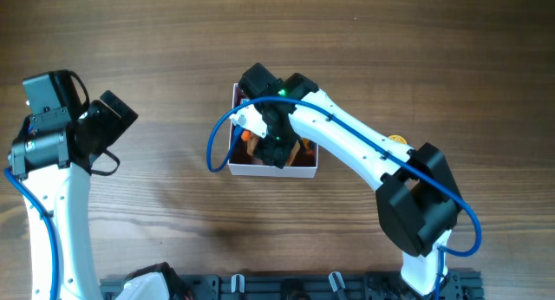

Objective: Pack container
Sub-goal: 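Lower the plush bear into the box with the right gripper, release, then grasp the yellow round toy with the right gripper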

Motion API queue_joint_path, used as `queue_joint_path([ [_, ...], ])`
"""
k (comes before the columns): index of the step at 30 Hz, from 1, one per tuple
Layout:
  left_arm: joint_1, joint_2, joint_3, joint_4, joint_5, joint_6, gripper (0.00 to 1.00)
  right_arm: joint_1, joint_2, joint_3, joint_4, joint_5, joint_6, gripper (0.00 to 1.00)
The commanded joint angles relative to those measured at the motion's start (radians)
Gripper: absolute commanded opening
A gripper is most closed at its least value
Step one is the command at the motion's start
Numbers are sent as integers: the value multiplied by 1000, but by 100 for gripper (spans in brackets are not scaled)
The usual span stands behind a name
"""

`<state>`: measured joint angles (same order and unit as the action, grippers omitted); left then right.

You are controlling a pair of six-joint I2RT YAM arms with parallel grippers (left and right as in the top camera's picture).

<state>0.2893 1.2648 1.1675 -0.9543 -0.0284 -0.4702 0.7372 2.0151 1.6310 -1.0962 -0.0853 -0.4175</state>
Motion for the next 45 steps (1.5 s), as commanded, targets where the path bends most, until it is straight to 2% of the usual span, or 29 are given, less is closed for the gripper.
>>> queue_joint_path([
  [1,6,-16,15,-1,12,-10,100,8,7,-3,-5,-17,-2,72],
  [2,6,-16,15,-1,12,-10,100,8,7,-3,-4,-17,-2,72],
  [3,6,-16,15,-1,12,-10,100,8,7,-3,-4,-17,-2,81],
  [5,6,-16,15,-1,12,-10,100,8,7,-3,-4,-17,-2,91],
  [6,6,-16,15,-1,12,-10,100,8,7,-3,-4,-17,-2,99],
  [10,6,-16,15,0,12,-9,100,8,7,-3,4,-17,-2,98],
  [13,6,-16,15,0,12,-9,100,8,0,2,10,14,6,70],
  [17,6,-16,15,0,12,-9,100,5,-102,30,-3,112,82,75],
  [19,6,-16,15,1,11,-9,100,-13,-204,32,2,111,111,84],
  [20,6,-16,15,3,11,-9,100,-29,-258,32,-5,111,114,93],
  [23,6,-16,15,7,11,-9,100,-97,-427,32,-32,112,115,100],
  [24,6,-16,15,7,11,-9,100,-135,-480,32,-26,112,146,100],
  [27,6,-16,15,7,12,-9,100,-312,-569,31,-31,111,411,100],
  [29,6,-16,15,7,12,-9,100,-448,-560,27,-85,111,605,100],
  [33,6,-16,15,3,12,-9,100,-665,-463,-106,-148,111,800,100],
  [38,6,-16,15,3,12,-9,100,-739,-309,-369,-1,55,822,100],
  [43,6,-16,15,3,12,-9,100,-739,-185,-415,87,32,820,100],
  [45,6,-16,15,3,12,-9,100,-739,-153,-415,106,32,821,95],
])
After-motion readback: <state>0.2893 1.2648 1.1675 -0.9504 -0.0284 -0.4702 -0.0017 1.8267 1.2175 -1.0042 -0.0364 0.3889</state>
